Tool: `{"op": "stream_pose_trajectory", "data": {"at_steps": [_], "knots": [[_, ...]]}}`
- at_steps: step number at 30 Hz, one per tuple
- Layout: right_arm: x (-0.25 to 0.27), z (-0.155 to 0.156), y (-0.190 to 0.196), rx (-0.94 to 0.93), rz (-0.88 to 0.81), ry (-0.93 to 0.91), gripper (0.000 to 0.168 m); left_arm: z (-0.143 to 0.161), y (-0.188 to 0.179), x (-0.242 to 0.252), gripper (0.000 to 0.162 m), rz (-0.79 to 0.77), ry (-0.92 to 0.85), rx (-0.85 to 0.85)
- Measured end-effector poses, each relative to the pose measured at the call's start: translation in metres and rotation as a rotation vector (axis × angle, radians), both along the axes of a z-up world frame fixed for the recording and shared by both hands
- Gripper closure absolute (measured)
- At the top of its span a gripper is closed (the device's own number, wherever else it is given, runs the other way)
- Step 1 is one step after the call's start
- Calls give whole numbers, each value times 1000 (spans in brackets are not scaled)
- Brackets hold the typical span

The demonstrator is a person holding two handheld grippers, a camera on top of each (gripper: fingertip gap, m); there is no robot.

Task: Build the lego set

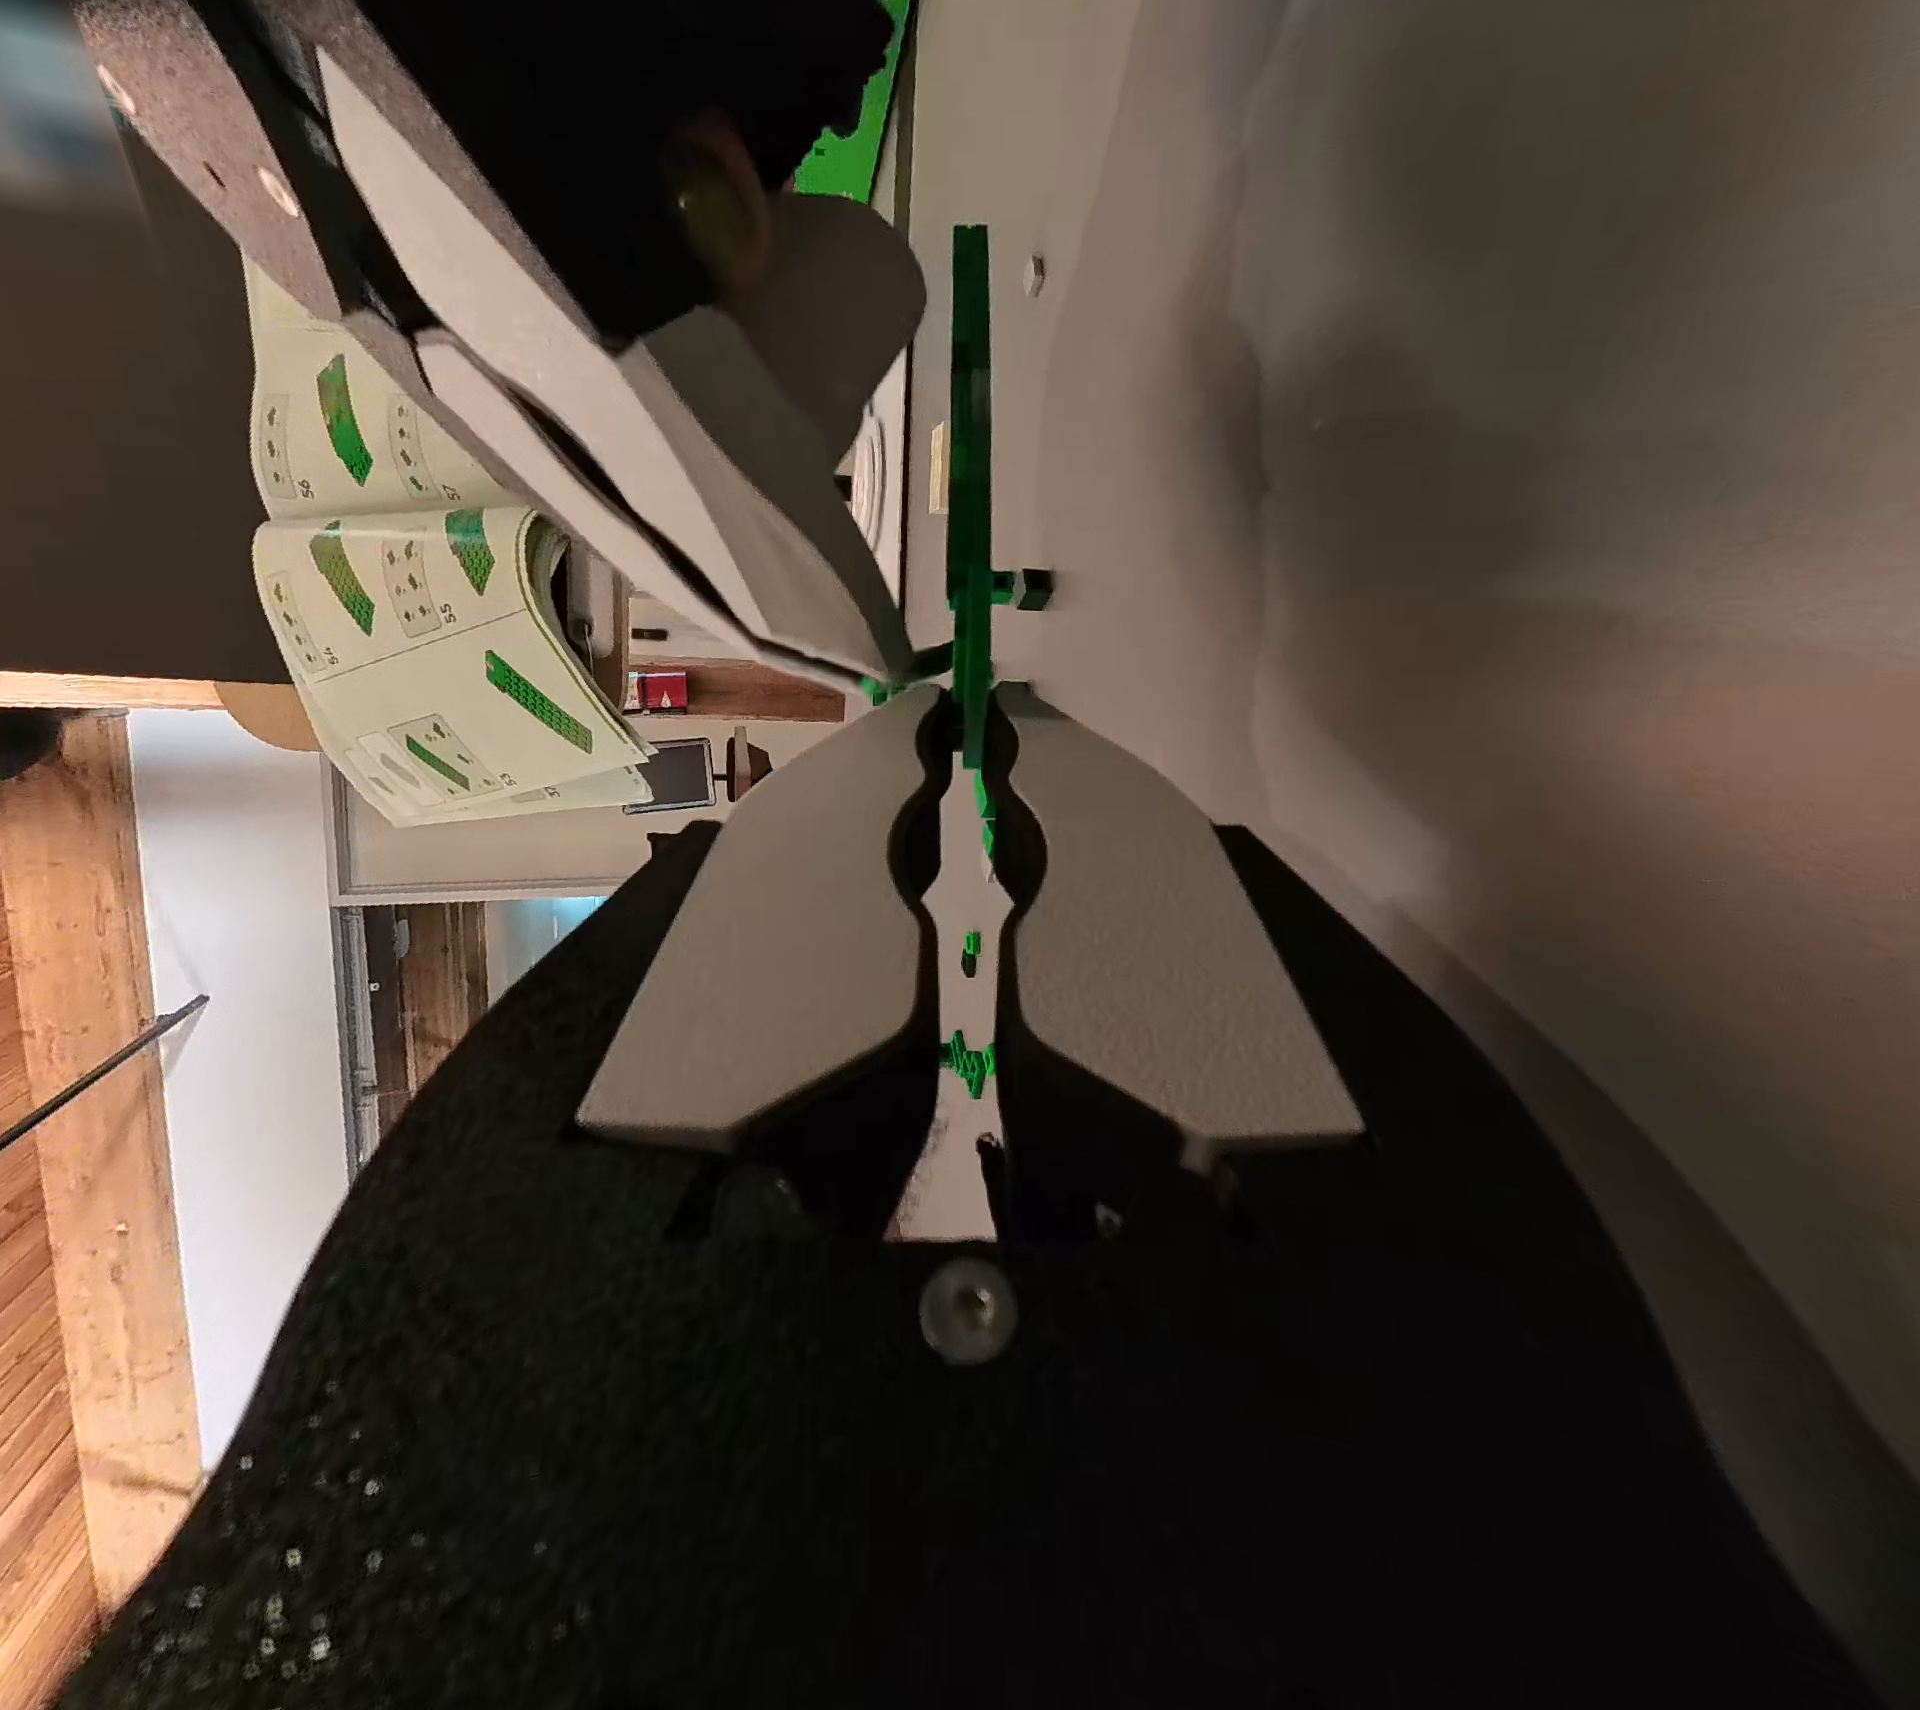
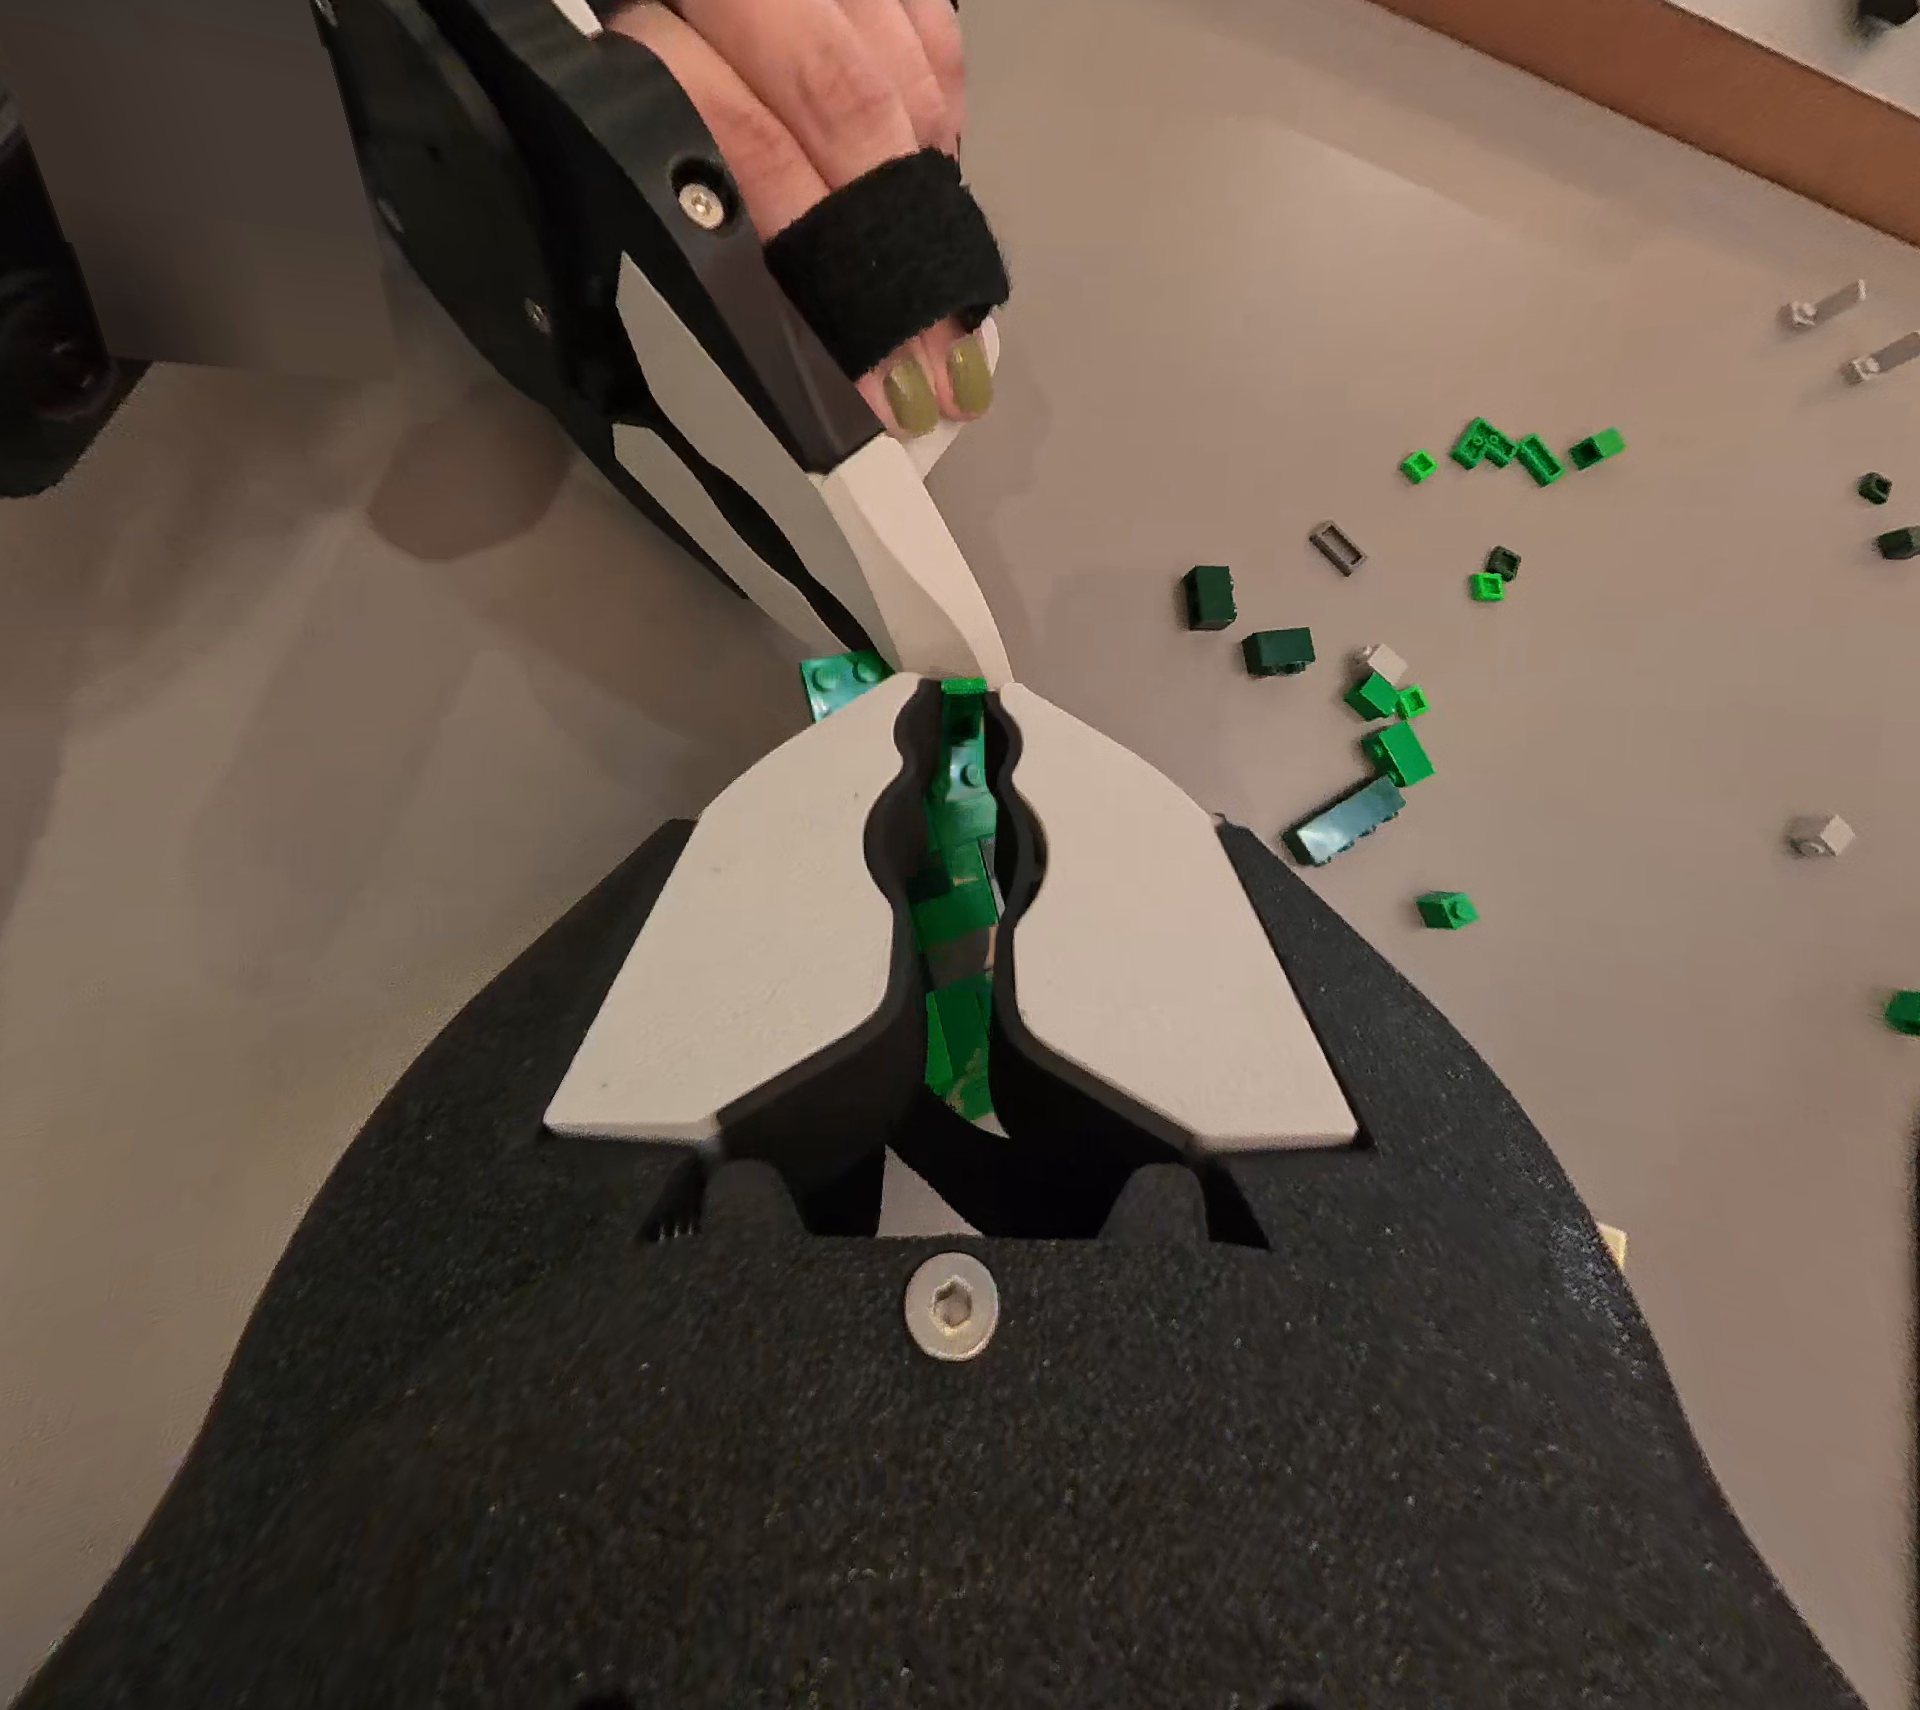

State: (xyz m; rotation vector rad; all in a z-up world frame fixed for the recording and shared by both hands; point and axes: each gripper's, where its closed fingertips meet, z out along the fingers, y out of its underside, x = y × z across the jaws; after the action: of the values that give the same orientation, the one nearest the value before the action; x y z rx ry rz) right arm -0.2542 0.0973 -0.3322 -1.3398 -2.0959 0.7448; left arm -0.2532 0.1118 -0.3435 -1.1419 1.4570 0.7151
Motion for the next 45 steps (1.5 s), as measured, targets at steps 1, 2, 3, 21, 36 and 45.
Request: {"op": "stream_pose_trajectory", "data": {"at_steps": [1, 2, 3, 21, 36, 45], "knots": [[3, 2, 1, -7, -4, 21, 161, 0, 0, 0, 158, 1, 3, -2], [8, 4, 3, -21, -12, 44, 161, -1, 0, -1, 158, 2, 7, -9], [14, 6, 6, -37, -31, 64, 161, -3, 0, -2, 158, 2, 12, -17], [81, 32, 9, -242, -227, 575, 161, 1, -15, 15, 158, -105, -73, -84], [82, 35, 2, -317, -121, 454, 161, 29, -24, 23, 158, -146, -160, 44], [87, 33, -8, -302, -34, 292, 158, 34, -29, 26, 158, -169, -151, 86]]}}
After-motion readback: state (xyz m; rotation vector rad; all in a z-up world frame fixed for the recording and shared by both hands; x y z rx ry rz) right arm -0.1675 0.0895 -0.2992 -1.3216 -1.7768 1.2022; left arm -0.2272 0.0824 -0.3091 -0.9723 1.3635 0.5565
